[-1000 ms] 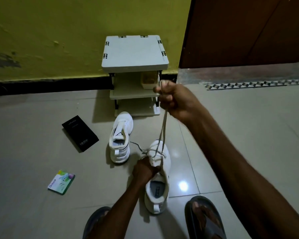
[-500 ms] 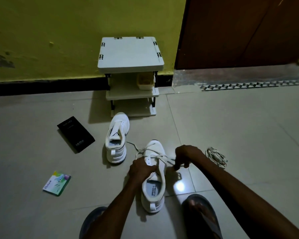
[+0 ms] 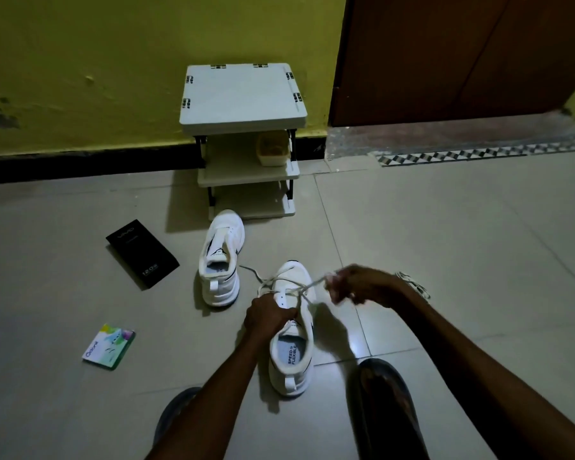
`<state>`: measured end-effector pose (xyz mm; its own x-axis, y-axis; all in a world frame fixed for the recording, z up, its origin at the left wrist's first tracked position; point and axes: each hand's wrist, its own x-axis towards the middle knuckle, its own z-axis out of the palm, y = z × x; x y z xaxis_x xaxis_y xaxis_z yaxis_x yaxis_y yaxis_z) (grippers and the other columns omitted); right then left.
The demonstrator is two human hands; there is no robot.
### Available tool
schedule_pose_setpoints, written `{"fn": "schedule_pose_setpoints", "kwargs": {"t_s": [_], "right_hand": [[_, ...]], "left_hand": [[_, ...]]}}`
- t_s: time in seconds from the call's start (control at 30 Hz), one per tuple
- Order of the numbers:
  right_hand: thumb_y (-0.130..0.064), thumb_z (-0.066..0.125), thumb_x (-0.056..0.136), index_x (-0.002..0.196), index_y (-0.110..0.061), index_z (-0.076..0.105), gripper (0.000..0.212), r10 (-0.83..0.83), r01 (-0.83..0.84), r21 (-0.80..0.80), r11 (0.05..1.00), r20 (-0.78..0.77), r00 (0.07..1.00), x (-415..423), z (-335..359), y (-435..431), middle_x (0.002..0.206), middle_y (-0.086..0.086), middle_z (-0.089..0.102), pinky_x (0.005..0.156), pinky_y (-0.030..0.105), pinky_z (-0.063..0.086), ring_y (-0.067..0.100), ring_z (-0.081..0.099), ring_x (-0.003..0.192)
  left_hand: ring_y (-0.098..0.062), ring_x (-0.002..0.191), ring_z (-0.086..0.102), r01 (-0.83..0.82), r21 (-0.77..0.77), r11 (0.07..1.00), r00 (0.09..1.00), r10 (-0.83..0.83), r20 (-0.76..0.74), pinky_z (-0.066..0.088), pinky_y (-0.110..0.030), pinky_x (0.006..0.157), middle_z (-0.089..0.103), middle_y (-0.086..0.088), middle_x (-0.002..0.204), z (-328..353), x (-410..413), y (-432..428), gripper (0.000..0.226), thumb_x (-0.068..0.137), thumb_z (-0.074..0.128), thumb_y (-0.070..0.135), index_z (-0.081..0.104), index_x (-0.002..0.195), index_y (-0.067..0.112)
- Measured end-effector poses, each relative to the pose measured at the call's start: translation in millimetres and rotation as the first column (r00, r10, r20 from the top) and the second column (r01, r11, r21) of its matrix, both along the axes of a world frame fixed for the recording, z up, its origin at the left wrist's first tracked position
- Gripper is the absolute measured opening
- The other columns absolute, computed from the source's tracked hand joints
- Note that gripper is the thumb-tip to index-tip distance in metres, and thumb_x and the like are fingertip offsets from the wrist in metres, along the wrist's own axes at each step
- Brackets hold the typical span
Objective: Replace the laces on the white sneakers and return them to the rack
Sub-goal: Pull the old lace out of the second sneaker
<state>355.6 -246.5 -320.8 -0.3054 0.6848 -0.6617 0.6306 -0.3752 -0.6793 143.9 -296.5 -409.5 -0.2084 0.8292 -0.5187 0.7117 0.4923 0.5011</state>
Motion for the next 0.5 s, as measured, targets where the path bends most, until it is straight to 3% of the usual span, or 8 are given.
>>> {"fn": "schedule_pose_setpoints", "kwargs": {"t_s": [0.07, 0.1, 0.17, 0.2, 0.27, 0.33, 0.4, 0.5], "right_hand": [[-0.041, 0.055, 0.095, 0.109, 0.005, 0.064, 0.049, -0.17, 0.193, 0.043, 0.98, -0.318, 0.933, -6.0, 9.6, 2.7, 0.109, -0.001, 0.066, 0.083, 0.035, 0.05, 0.02, 0.058, 0.109], [-0.044, 0.051, 0.095, 0.104, 0.005, 0.065, 0.051, -0.187, 0.226, 0.053, 0.973, -0.401, 0.897, -12.6, 12.2, 1.8, 0.119, -0.003, 0.064, 0.092, 0.037, 0.046, 0.019, 0.054, 0.119], [-0.041, 0.041, 0.101, 0.083, -0.005, 0.06, 0.045, -0.255, 0.28, -0.03, 0.96, -0.516, 0.818, -31.7, 5.2, -4.0, 0.127, 0.004, 0.064, 0.096, 0.039, 0.043, 0.022, 0.057, 0.119], [-0.038, 0.037, 0.104, 0.077, -0.008, 0.056, 0.045, -0.327, 0.333, -0.093, 0.938, -0.546, 0.771, -41.5, -1.7, -6.7, 0.12, 0.01, 0.068, 0.096, 0.04, 0.045, 0.025, 0.063, 0.112], [-0.036, 0.036, 0.106, 0.073, -0.01, 0.053, 0.046, -0.477, 0.485, -0.125, 0.866, -0.501, 0.722, -59.9, -7.4, -12.0, 0.089, 0.013, 0.07, 0.085, 0.038, 0.053, 0.024, 0.069, 0.08], [-0.036, 0.039, 0.105, 0.068, -0.011, 0.053, 0.047, -0.586, 0.612, -0.06, 0.789, -0.374, 0.719, -70.7, -12.9, -12.0, 0.066, 0.009, 0.057, 0.062, 0.029, 0.05, 0.018, 0.055, 0.052], [-0.035, 0.04, 0.104, 0.066, -0.011, 0.054, 0.047, -0.629, 0.653, -0.031, 0.756, -0.308, 0.714, -76.4, -13.6, -11.1, 0.058, 0.005, 0.048, 0.054, 0.026, 0.038, 0.016, 0.041, 0.046], [-0.035, 0.04, 0.104, 0.067, -0.013, 0.055, 0.046, -0.638, 0.664, -0.041, 0.747, -0.326, 0.697, -89.4, 7.9, -1.6, 0.055, 0.002, 0.044, 0.052, 0.026, 0.03, 0.014, 0.035, 0.048]], "left_hand": [[-0.028, 0.111, 0.061, 0.003, -0.012, 1.0, 1.0, -0.003, -0.003, 0.05, -0.033, 0.088, 0.065, -0.007, 0.123, -0.1, 0.9, 0.8, 0.064, 0.07, 0.07, 0.062, 0.062, 0.12, 0.022], [-0.028, 0.111, 0.06, 0.01, -0.014, 1.0, 1.0, -0.01, -0.009, 0.05, -0.033, 0.087, 0.064, -0.006, 0.123, 0.6, 1.8, 1.0, 0.065, 0.07, 0.07, 0.062, 0.062, 0.12, 0.022], [-0.029, 0.114, 0.059, 0.017, -0.02, 1.0, 1.0, -0.018, -0.021, 0.049, -0.035, 0.089, 0.063, -0.007, 0.125, 0.4, 3.6, 1.5, 0.067, 0.07, 0.07, 0.063, 0.061, 0.122, 0.022], [-0.029, 0.115, 0.059, 0.013, -0.021, 1.0, 1.0, -0.014, -0.021, 0.049, -0.035, 0.089, 0.062, -0.007, 0.126, 0.0, 4.4, 1.9, 0.068, 0.071, 0.07, 0.063, 0.06, 0.124, 0.021], [-0.029, 0.115, 0.058, 0.017, -0.019, 1.0, 0.999, -0.017, -0.028, 0.048, -0.035, 0.09, 0.062, -0.008, 0.127, -2.3, 4.9, 2.5, 0.066, 0.074, 0.069, 0.062, 0.06, 0.124, 0.02], [-0.029, 0.115, 0.059, 0.02, -0.012, 1.0, 0.999, -0.021, -0.044, 0.048, -0.034, 0.088, 0.063, -0.008, 0.126, -3.5, 5.4, 2.3, 0.064, 0.076, 0.069, 0.06, 0.061, 0.123, 0.019], [-0.029, 0.113, 0.06, 0.005, -0.014, 1.0, 0.999, -0.006, -0.042, 0.047, -0.032, 0.084, 0.064, -0.008, 0.124, -4.1, 6.4, 2.1, 0.06, 0.077, 0.069, 0.058, 0.062, 0.122, 0.019], [-0.03, 0.111, 0.061, -0.041, -0.048, 0.998, 0.999, 0.04, -0.013, 0.049, -0.032, 0.084, 0.064, -0.009, 0.123, -5.3, 7.7, 1.8, 0.058, 0.075, 0.071, 0.055, 0.064, 0.119, 0.017]]}}
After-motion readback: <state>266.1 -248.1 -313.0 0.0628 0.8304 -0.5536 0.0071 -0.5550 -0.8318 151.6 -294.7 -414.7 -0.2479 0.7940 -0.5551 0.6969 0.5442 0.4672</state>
